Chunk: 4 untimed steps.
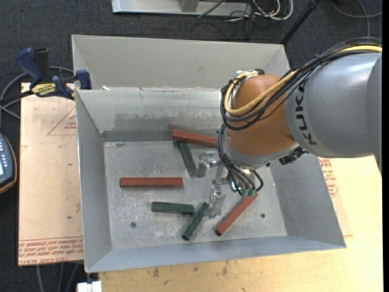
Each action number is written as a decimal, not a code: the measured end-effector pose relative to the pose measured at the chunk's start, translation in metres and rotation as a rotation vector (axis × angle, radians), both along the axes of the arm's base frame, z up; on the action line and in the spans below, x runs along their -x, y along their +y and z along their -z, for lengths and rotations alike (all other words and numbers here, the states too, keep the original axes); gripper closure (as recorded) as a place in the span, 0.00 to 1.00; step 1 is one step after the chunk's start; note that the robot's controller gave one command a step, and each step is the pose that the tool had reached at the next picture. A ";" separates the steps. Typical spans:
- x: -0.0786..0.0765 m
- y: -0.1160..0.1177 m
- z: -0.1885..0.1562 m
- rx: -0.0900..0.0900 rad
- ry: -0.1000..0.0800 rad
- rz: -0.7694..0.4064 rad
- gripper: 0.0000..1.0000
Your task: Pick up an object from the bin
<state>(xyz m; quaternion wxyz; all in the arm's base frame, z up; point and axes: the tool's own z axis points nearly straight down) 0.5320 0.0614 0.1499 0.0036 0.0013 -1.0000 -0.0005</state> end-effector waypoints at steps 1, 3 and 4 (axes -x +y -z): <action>0.043 0.073 0.084 -0.002 -0.005 0.050 0.00; 0.033 0.067 0.050 0.000 -0.008 0.243 0.00; 0.044 0.071 0.081 0.001 -0.007 0.295 0.00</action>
Offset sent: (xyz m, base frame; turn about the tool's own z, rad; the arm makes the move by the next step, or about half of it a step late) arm -0.0404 0.0684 -0.0799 0.0572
